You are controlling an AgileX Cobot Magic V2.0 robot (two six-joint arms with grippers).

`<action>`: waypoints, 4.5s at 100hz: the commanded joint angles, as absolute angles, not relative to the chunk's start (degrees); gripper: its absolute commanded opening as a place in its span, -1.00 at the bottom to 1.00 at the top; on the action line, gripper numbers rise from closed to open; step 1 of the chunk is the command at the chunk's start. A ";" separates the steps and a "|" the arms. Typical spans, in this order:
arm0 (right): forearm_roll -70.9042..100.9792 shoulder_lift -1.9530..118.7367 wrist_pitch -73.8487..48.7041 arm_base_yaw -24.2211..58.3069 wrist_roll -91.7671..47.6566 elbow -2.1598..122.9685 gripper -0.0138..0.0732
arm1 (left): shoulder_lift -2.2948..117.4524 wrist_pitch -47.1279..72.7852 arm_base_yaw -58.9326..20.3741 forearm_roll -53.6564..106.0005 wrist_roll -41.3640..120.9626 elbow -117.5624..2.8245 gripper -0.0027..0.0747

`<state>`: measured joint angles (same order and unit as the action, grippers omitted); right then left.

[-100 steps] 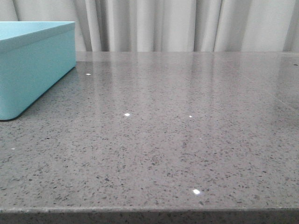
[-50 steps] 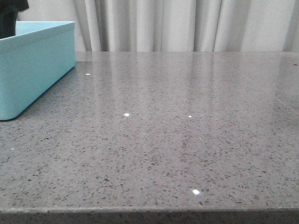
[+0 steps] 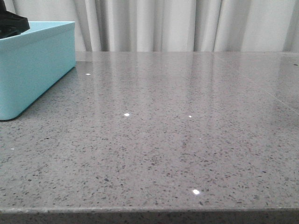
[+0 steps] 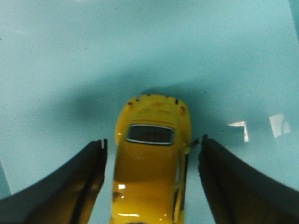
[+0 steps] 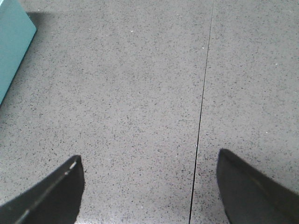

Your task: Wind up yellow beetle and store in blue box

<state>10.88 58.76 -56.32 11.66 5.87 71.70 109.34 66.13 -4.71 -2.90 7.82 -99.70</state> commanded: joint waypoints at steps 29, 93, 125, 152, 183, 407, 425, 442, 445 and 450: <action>11.33 56.11 -53.88 11.54 0.82 72.91 0.66 | 103.86 66.81 -4.59 -1.10 7.85 -103.13 0.38; 9.92 40.23 -58.83 11.54 0.45 71.42 -0.84 | 77.85 64.47 -4.59 7.76 10.90 -93.67 -0.98; 9.92 35.20 -54.74 11.54 0.45 60.58 -0.84 | 58.83 52.28 -4.59 10.15 10.10 -70.67 -0.98; 9.92 28.00 -48.40 12.15 0.45 51.21 -0.84 | 39.65 47.28 -4.59 10.24 10.10 -52.39 -0.98; 9.00 15.56 -43.12 12.15 0.39 41.09 -0.84 | 21.80 45.37 -4.59 10.24 10.10 -37.94 -0.98; 8.67 6.16 -37.95 12.15 0.39 31.66 -0.84 | -2.15 0.00 1.67 4.60 2.15 1.31 -0.98; 8.67 6.16 -37.94 12.10 0.39 31.66 -0.84 | -2.15 0.00 1.56 4.44 2.40 1.19 -0.98; 8.67 6.16 -37.94 12.10 0.39 31.66 -0.84 | -2.15 0.00 1.56 4.44 2.40 1.19 -0.98; 8.67 6.16 -37.94 12.10 0.39 31.66 -0.84 | -2.15 0.00 1.56 4.44 2.40 1.19 -0.98; 8.67 6.16 -37.94 12.10 0.39 31.66 -0.84 | -2.15 0.00 1.56 4.44 2.40 1.19 -0.98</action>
